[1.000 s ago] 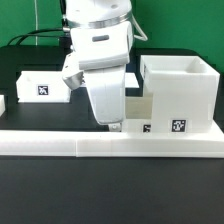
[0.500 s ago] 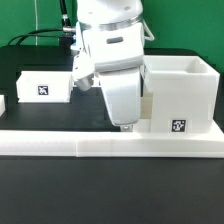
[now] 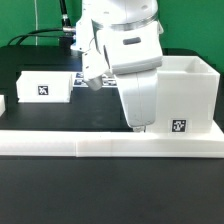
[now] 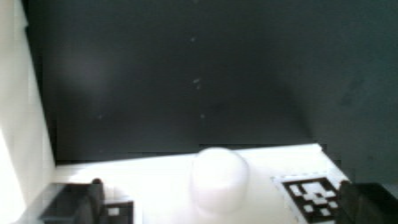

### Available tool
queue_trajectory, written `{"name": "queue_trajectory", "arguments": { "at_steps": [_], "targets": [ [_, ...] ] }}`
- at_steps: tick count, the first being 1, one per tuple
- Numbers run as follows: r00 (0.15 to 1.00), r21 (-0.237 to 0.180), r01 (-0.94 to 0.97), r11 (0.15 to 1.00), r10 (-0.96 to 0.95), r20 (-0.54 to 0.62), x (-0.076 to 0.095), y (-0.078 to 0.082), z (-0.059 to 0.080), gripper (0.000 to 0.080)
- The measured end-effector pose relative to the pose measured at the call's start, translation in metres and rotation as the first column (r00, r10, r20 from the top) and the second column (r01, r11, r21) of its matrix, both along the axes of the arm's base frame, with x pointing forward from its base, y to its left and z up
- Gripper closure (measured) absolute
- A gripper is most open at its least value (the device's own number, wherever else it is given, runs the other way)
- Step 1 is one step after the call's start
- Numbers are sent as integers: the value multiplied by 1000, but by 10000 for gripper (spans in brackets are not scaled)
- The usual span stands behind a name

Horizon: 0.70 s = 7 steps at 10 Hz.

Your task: Assemble drawer

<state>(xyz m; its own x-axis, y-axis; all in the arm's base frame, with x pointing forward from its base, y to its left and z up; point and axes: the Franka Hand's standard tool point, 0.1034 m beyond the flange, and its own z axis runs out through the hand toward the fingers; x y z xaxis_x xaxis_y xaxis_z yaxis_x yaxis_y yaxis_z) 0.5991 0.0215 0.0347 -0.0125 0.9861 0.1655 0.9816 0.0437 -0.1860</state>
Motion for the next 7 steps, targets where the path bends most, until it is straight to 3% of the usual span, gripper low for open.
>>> {"name": "queue_trajectory", "arguments": {
  "at_steps": [2, 4, 5, 7],
  "targets": [
    [1000, -2, -28, 1000, 28, -4, -3, -27, 1, 150],
    [999, -15, -28, 1000, 29, 41, -2, -48, 19, 150],
    [996, -31, -7, 999, 10, 92, -11, -58, 29, 150],
    [981, -45, 84, 995, -74, 179, -51, -77, 47, 150]
  ]
}}
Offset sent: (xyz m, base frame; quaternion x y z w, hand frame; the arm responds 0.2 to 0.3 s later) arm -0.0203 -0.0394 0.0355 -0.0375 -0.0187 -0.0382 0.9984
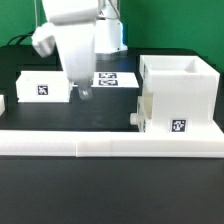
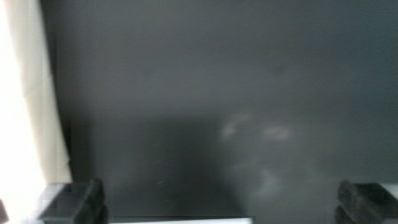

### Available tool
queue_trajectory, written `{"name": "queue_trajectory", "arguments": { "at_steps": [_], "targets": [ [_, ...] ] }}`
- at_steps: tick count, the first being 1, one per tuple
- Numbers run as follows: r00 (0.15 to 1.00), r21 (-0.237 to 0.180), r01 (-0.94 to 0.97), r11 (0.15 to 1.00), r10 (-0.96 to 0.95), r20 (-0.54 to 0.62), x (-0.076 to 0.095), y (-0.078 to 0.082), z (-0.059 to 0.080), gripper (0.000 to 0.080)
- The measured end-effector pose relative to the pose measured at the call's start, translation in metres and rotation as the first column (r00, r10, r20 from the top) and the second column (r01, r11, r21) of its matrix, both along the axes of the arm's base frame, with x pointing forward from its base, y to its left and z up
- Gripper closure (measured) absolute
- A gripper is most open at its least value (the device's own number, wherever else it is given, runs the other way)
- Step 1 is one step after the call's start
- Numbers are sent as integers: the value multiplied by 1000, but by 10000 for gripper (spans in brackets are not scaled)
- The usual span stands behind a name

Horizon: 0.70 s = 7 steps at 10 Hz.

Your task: Assemble drawer

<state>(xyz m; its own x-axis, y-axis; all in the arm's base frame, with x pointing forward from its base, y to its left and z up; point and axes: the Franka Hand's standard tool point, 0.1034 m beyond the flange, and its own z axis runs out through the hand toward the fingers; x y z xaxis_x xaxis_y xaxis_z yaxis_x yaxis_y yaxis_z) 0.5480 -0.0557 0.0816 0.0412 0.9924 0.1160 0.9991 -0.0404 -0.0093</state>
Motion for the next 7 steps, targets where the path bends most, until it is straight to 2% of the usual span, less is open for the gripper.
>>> {"name": "queue_trajectory", "arguments": {
  "at_steps": [1, 2, 3, 7],
  "targets": [
    [999, -7, 32, 999, -32, 14, -20, -2, 4, 150],
    [998, -9, 39, 999, -39, 48, -26, -5, 11, 150],
    [997, -14, 42, 999, -41, 67, -37, -10, 6, 150],
    [991, -10, 129, 992, -128, 46, -38, -10, 4, 150]
  ]
}}
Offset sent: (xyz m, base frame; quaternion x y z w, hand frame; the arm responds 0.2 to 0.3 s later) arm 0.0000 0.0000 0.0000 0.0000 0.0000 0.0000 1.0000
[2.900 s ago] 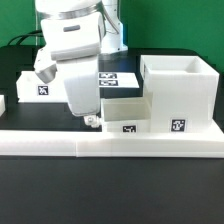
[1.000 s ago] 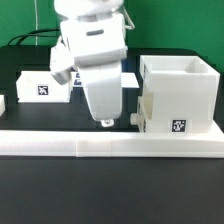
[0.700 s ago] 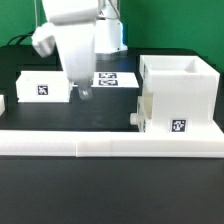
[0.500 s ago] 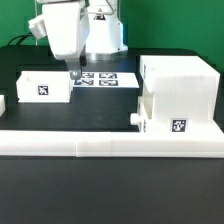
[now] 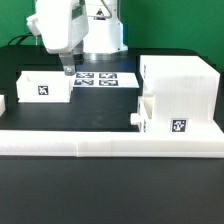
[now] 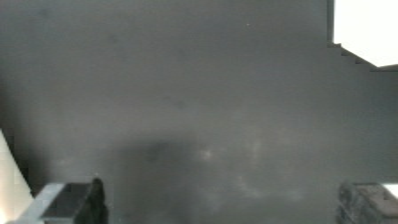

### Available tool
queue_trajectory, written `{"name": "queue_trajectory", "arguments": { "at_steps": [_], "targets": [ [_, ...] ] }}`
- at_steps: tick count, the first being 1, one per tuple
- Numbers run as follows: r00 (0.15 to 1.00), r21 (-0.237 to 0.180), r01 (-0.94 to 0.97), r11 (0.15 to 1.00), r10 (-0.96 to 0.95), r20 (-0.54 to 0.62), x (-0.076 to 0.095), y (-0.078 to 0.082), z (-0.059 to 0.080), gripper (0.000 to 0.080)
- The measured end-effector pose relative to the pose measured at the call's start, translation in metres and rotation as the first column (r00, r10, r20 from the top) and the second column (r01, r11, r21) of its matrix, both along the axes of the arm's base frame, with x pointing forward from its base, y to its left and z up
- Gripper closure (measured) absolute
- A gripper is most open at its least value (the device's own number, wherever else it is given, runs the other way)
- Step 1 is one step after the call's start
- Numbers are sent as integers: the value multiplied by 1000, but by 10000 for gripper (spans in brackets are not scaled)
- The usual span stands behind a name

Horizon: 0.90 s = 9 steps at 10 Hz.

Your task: Assemble drawer

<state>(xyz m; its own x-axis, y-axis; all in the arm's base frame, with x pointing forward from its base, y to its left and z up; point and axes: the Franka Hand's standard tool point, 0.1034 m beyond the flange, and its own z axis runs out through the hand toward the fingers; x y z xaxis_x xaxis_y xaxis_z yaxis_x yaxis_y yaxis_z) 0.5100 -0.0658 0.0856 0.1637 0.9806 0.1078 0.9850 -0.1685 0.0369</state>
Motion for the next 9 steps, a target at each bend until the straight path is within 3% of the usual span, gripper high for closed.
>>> {"name": "queue_trajectory", "arguments": {
  "at_steps": [1, 2, 5, 6, 9],
  "targets": [
    [997, 3, 76, 997, -76, 4, -2, -5, -1, 150],
    [987, -2, 162, 987, -162, 15, -16, -19, -4, 150],
    [825, -1, 565, 825, -565, -17, -74, -37, -20, 150],
    [790, -3, 613, 790, -613, -31, -81, -38, -24, 150],
    [659, 0, 751, 660, -750, -51, -80, -37, -24, 150]
  ]
}}
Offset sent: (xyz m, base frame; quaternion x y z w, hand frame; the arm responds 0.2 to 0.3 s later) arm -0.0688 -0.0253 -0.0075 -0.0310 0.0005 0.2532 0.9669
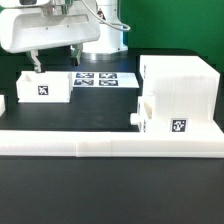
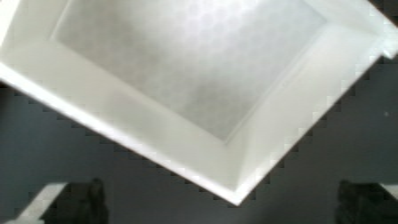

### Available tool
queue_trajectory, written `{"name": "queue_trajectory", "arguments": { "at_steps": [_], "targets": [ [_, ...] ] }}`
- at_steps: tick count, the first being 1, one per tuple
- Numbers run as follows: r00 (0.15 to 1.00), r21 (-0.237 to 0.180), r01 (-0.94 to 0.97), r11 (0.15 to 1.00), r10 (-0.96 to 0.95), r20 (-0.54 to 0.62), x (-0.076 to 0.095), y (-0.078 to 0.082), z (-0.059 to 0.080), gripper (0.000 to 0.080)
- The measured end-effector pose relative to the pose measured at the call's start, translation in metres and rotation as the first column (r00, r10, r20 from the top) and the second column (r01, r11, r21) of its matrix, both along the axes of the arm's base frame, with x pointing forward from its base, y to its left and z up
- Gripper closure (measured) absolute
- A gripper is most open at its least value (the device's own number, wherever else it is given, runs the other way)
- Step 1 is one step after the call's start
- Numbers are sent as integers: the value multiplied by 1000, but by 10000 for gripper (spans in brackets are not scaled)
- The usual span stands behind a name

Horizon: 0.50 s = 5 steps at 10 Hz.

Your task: Assemble drawer

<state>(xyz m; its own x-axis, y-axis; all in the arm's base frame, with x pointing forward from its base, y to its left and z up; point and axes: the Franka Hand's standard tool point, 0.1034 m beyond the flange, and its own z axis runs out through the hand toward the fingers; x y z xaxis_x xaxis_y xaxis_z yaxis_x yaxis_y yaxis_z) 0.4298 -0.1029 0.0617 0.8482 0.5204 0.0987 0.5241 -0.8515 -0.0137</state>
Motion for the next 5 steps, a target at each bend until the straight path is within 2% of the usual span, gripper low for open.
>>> {"name": "queue_trajectory", "arguments": {
  "at_steps": [2, 3, 5],
  "targets": [
    [990, 8, 144, 990, -144, -4, 0, 1, -1, 150],
    [958, 11, 288, 957, -288, 1, -5, 7, -3, 150],
    [896, 15, 445, 895, -445, -17, -18, 14, -15, 150]
  ]
}}
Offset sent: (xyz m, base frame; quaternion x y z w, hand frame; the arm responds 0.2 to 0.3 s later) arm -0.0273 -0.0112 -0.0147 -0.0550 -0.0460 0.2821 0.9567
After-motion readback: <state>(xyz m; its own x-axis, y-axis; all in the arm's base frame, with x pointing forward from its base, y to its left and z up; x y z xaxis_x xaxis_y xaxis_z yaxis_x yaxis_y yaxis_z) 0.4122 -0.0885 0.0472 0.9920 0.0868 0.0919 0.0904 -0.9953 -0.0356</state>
